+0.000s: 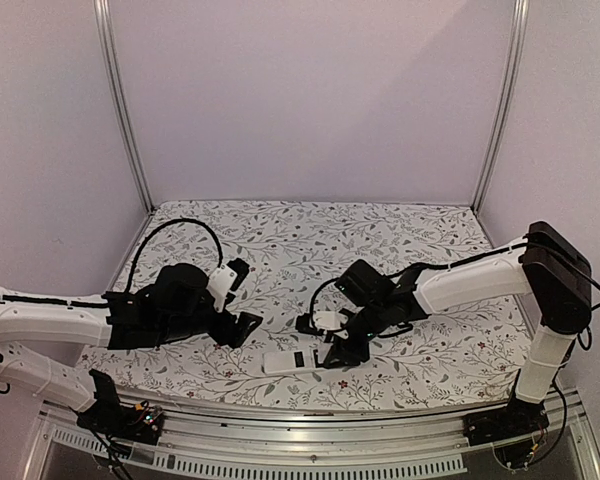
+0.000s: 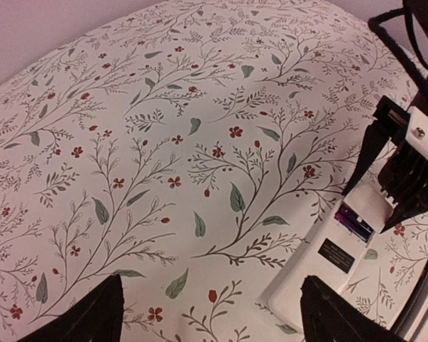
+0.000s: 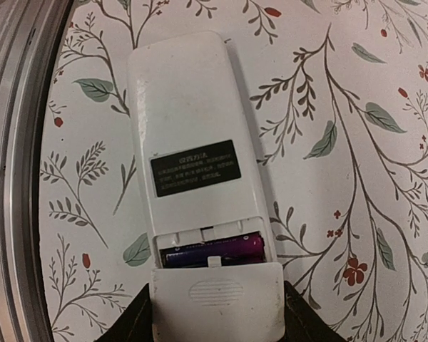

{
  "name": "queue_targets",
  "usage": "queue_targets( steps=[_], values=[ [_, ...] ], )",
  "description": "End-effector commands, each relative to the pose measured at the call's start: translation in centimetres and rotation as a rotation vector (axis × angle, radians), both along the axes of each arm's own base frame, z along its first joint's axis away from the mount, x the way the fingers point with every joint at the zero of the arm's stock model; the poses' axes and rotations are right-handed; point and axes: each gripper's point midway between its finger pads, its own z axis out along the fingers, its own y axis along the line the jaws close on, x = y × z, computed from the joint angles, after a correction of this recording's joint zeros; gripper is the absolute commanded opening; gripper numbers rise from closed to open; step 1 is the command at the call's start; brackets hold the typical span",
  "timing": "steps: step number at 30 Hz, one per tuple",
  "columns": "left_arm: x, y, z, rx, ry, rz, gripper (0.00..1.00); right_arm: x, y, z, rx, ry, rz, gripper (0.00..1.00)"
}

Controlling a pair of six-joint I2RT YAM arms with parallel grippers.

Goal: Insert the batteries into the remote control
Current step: Place the battery cover on the remote control without the battery cover.

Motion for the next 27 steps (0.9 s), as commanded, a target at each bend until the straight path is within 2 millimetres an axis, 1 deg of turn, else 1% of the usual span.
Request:
queue_targets(
  steps=[1,6,13,21,25,27],
  values=[
    [0.5,0.0,0.6,-0.003,-0.015,-0.001,0.85,-0.3,0.0,-1.1,-0.012,-0.013,0.038,0.33],
    [0.5,0.0,0.8,-0.006,-0.017,-0.001,0.85,-0.5,-0.3,-1.6,-0.025,-0.024,0.085,0.34],
    [0.6,-0.1,0.9,-0.005,-0.022,-0.003,0.85,-0.3,-0.4,-2.3,-0.041,-0.015,0.092,0.36],
    [0.5,0.0,0.8,-0.003,-0.021,-0.006,0.85,0.6,-0.1,-1.6,-0.024,-0.044,0.103,0.37],
    [0.2,-0.1,0.0,0.003,0.003,-0.019,0.85,0.6,0.1,-0.7,0.017,-0.048,0.157,0.37],
    [-0.1,-0.3,-0.4,-0.003,0.025,-0.026,0.85,0.9,0.0,-0.1,0.04,-0.063,0.181,0.38]
  ],
)
